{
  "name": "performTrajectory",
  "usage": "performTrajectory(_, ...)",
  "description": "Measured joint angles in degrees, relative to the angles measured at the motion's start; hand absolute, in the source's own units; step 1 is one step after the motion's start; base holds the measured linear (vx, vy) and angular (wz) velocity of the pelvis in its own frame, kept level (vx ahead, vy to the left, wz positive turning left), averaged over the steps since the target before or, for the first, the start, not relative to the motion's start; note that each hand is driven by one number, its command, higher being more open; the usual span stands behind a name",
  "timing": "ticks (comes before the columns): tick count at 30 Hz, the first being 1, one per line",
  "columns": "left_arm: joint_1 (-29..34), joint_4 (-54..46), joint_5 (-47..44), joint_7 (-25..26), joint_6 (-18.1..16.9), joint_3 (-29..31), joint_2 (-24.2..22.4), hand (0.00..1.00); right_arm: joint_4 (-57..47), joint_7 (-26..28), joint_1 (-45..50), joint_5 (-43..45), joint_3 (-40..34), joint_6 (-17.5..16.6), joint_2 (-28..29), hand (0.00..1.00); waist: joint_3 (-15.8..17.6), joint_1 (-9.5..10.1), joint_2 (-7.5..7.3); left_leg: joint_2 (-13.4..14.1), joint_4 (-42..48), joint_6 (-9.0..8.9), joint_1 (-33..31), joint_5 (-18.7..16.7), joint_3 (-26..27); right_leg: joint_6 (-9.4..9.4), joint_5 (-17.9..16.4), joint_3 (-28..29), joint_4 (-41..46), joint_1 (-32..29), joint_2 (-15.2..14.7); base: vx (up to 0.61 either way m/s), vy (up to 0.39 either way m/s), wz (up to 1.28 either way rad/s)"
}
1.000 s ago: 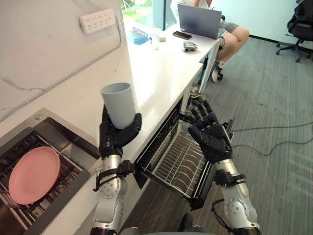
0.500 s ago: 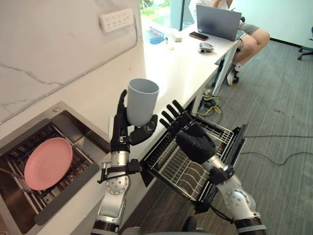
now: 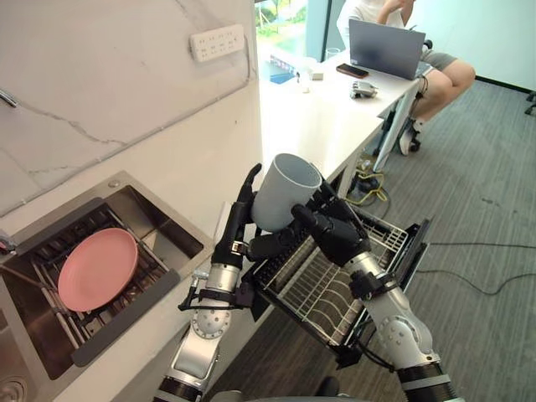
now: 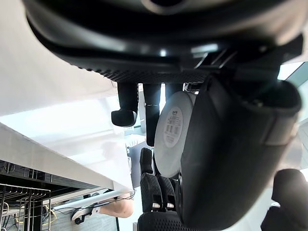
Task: Walk over to the sink, pick up the cup, carry it to the dishwasher, place the cup inside the dishwasher, then close the dishwasher door
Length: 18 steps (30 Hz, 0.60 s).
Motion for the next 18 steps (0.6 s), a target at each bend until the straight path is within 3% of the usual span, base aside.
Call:
performTrajectory(14,0.01,-0.04,0.05,-0.59,1.07,-2.43,0.07,0.0,-2.38,-2.79,-2.3,-0.51,2.32,-0.26,0.55,1.0,-0.09,0.32,0.08,-0.08,-0.08,0.01,-0.01,0.01,-0.1,0.01,0.0,-0.05,0.01,-0.02,-0.05,0.0,0.007,0.0)
performTrajectory(15,0.0,-0.09,0.01,-0.59,1.07,-2.37,0.08,0.0,-2.38,-2.89,-2.5,-0.51,2.42,-0.23,0.5,0.0,-0.09,0.35,0.08,-0.08,-0.08,0.01,-0.02,0.01,-0.12,0.01,0.0,-0.07,0.01,-0.02,-0.05,0.0,0.0,0.0)
performTrajectory(18,0.0,-0.55,-0.01,-0.61,1.07,-2.34,0.11,0.0,-2.38,-3.2,-3.02,-0.51,2.48,-0.21,0.31,0.0,-0.09,0.42,0.08,-0.09,-0.07,0.01,-0.07,0.01,-0.19,0.01,0.0,-0.14,0.01,-0.02,-0.06,0.0,0.0,0.0)
